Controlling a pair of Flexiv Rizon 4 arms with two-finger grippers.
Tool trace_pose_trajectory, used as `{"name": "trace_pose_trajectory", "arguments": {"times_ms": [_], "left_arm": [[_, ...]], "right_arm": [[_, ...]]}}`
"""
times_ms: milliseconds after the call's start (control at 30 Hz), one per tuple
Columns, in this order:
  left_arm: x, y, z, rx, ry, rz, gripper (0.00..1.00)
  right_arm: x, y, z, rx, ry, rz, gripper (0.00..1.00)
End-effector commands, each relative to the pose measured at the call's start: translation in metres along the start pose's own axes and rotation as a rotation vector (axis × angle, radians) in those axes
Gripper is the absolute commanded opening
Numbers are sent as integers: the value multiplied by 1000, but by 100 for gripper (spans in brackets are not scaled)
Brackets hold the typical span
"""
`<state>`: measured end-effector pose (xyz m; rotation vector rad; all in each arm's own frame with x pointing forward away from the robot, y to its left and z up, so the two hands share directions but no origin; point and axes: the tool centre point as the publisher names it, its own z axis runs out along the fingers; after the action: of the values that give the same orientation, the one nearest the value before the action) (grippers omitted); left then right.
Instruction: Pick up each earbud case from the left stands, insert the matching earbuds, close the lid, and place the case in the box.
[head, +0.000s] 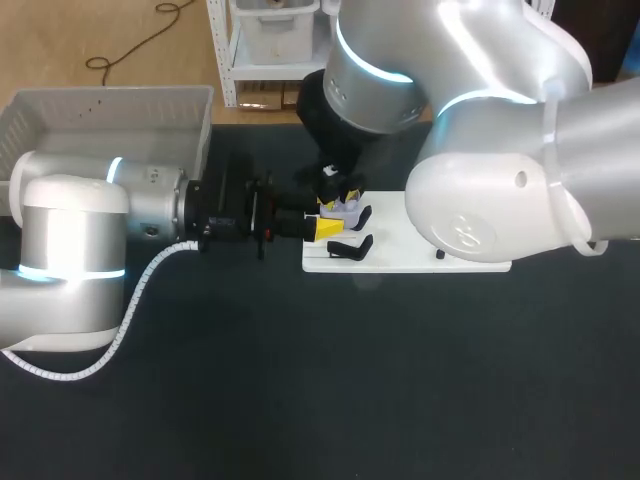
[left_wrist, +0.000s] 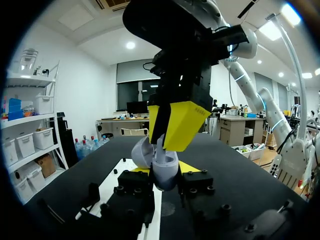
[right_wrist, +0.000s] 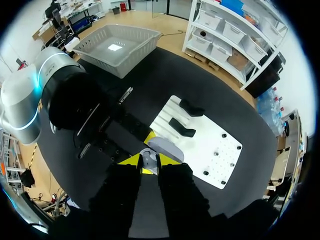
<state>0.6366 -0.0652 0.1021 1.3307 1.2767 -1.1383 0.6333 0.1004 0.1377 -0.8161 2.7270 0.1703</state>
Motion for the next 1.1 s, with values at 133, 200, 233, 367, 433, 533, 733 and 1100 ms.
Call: {"name": "trace_pose_trajectory", "arguments": {"times_ms": [133, 200, 233, 367, 433, 533, 733, 1100], "left_arm": [[0, -1, 0, -5, 0, 1, 0], [0, -1, 0, -5, 0, 1, 0], [0, -1, 0, -5, 0, 1, 0], [0, -1, 0, -5, 0, 1, 0], [0, -1, 0, -5, 0, 1, 0], [0, -1, 0, -5, 0, 1, 0], [0, -1, 0, -5, 0, 1, 0], [0, -1, 0, -5, 0, 1, 0]], "right_arm": [[-1, 1, -1, 0, 12, -6, 94], [0, 2, -7, 8, 9, -14, 100], [0, 4, -12, 16, 6, -24, 100], [2, 9, -33, 17, -23, -53, 100], [1, 9, -41, 13, -39, -55, 100], [-5, 0, -45, 35, -33, -17, 100], [-21, -30, -35, 105, 17, 194, 100], [-43, -67, -7, 159, 87, 399, 100]]}}
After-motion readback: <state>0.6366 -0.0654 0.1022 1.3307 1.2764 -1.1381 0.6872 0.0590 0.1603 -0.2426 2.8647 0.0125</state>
